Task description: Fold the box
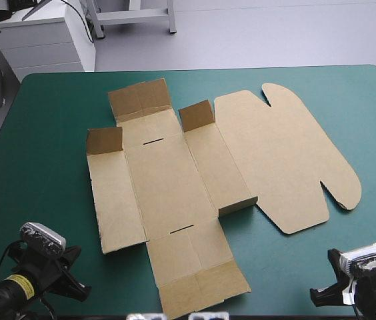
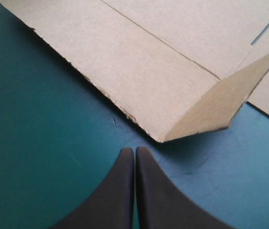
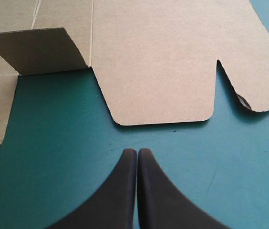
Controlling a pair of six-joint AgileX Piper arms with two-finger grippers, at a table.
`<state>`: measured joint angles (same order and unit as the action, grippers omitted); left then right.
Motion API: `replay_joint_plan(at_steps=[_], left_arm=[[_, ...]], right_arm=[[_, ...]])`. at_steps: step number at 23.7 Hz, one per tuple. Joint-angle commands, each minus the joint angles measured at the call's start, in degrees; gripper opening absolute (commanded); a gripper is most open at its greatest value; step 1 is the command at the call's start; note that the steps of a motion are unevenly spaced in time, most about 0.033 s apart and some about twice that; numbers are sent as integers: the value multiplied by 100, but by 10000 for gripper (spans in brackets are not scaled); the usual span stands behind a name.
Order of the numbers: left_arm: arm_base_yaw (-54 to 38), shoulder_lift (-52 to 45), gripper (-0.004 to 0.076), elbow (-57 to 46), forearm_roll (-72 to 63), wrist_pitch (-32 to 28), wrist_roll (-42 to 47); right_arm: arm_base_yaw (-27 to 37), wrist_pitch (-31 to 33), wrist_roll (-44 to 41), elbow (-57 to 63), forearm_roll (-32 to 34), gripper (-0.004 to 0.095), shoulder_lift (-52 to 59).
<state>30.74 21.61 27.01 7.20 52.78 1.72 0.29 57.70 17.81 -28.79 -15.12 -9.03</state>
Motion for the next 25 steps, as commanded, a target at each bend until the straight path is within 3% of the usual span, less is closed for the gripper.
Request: replay_joint_plan(at_steps=[1,21,25], left_arm=[[37,35,-8,190,-15,-301,27],[37,35,-8,146,-15,-438,27],[37,35,-8,213,-61,-786,27]], right_arm=[[-22,-387,11,-134,-51,-4,-95],[-22,-387,11,-134,-51,-4,-95],[-22,-387,11,-134,-51,-4,-95]])
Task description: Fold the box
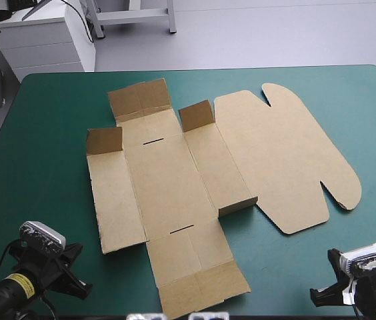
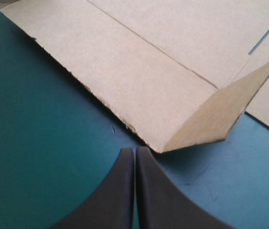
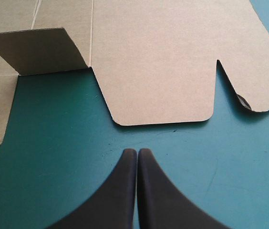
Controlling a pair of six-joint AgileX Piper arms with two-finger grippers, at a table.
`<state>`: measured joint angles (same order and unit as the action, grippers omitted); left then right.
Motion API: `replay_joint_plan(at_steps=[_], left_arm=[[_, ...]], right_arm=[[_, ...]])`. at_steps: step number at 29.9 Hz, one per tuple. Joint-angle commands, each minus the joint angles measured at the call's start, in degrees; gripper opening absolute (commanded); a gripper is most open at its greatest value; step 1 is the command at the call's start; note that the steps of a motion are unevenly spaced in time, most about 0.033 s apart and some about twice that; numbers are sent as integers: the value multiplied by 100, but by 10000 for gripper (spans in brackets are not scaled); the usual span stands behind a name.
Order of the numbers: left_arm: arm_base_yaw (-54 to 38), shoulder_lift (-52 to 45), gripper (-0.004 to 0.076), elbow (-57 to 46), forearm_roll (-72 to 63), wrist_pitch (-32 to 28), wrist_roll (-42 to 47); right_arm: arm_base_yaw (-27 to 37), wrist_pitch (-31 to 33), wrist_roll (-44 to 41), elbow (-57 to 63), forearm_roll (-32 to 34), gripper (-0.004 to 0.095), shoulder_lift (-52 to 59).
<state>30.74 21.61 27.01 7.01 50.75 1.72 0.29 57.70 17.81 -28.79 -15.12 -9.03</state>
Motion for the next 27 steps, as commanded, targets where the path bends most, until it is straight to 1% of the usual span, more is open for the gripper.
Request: replay_joint_plan(at_steps=[1,3,5,9,11,14,16,21,27], left_arm=[[37,35,-8,276,-29,-765,27],[37,35,-8,436,-14,-1048,14],[37,49,-7,657,-14,-1154,16],[37,477,-6,1191,-26,-734,142],[37,883,-6,1500,-15,-445,329],[37,1494,-5,1863,-24,-291,341],[37,1913,15,2056,-24,-337,341],[37,2646,17,2400,-24,-347,341],[37,3372,17,2672,-346,-742,290]], right_arm=[[-22,-387,11,-134,-51,-4,-95],[-22,-387,11,-134,-51,-4,-95],[-22,-387,11,-134,-51,-4,-95],[-22,-387,11,-134,-51,-4,-95],[-22,-387,11,-134,-51,-4,-95],[-22,-387,11,-134,-51,-4,-95],[-22,-387,11,-134,-51,-4,-95],[-22,-387,11,-134,-51,-4,-95],[-22,-387,11,-134,-51,-4,-95]])
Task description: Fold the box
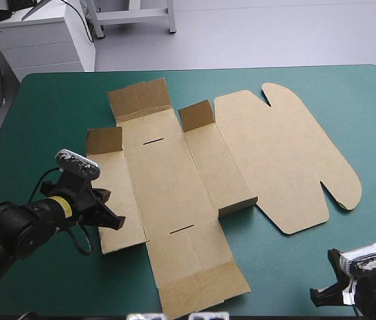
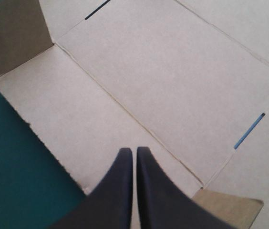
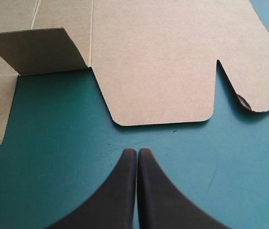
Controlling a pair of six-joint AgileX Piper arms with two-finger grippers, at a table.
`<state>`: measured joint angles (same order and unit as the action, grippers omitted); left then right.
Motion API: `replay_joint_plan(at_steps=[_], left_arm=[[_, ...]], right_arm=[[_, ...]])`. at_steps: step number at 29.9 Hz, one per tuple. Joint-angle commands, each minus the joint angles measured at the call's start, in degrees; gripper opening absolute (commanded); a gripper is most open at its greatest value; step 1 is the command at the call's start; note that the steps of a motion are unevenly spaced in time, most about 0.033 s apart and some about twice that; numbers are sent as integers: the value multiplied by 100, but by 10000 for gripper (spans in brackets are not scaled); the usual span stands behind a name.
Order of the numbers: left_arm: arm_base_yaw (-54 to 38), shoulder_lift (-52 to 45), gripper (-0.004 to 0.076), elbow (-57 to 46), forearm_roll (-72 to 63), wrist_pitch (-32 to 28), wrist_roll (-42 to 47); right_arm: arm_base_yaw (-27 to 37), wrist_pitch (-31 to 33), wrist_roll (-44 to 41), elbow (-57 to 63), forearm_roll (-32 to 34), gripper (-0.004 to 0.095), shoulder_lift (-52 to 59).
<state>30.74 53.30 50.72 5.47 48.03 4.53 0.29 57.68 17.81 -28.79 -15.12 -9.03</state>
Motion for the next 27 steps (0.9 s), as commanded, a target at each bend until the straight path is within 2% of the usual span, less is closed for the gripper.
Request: replay_joint_plan(at_steps=[1,6,11,14,17,21,27], left_arm=[[37,321,17,360,-209,-522,8],[-116,819,18,754,-547,-596,-173],[-1192,1120,18,926,-2685,-455,-1827],[-2274,1184,18,912,-4117,24,-2998],[-3351,1186,17,912,-5090,615,-3723],[-4521,1186,17,899,-5856,1291,-4304],[-5773,1186,17,437,-6833,1676,-5076]], right_arm=[[-22,-385,11,-134,-51,-4,-95],[-22,-385,11,-134,-51,-4,-95],[-22,-385,11,-134,-51,-4,-95],[-22,-385,11,-134,-51,-4,-95],[-22,-385,11,-134,-51,-4,-95],[-22,-385,11,-134,-51,-4,-95],[-22,-385,11,-134,-51,-4,-95]])
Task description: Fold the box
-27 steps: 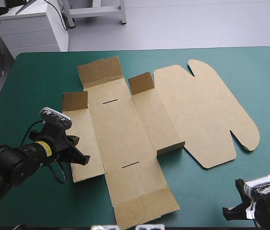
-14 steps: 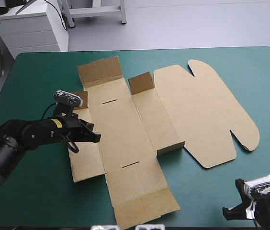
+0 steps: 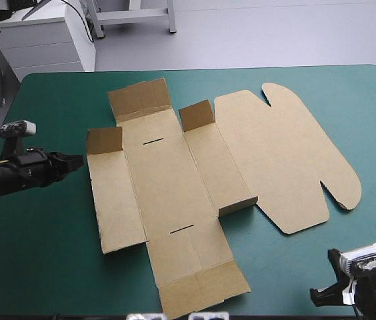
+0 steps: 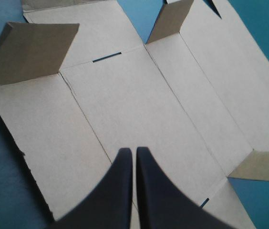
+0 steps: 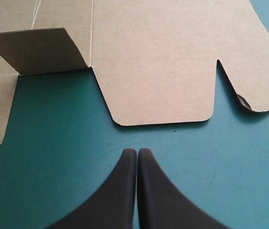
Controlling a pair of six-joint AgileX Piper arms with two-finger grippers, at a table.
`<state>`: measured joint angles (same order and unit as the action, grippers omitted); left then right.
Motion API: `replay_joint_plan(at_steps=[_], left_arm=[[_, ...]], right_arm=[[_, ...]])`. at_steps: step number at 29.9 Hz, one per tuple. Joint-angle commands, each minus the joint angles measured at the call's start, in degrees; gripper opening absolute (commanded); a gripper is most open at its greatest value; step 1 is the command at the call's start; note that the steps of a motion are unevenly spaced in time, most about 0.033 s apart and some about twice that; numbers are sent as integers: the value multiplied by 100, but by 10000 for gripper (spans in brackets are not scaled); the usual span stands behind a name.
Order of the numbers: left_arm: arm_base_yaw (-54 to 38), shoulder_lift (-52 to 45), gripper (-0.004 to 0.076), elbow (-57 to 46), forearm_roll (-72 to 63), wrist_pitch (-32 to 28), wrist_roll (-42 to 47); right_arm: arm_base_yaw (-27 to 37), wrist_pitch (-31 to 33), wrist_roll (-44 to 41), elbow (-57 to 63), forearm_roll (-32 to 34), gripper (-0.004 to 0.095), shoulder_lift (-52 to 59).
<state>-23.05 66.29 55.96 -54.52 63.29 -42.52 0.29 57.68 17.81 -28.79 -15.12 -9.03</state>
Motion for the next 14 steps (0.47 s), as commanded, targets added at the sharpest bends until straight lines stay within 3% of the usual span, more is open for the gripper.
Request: replay_joint_plan(at_steps=[1,8,14], left_arm=[[-571,-113,17,-259,-1032,237,-522],[-1214,-113,15,-1567,-1728,1027,-1539],[-1214,-536,-8,-2230,-1294,540,-1697]], right_arm=[[-22,-385,11,-134,-51,-4,-95],[-22,-385,11,-134,-51,-4,-95],[-22,-385,11,-134,-51,-4,-95]])
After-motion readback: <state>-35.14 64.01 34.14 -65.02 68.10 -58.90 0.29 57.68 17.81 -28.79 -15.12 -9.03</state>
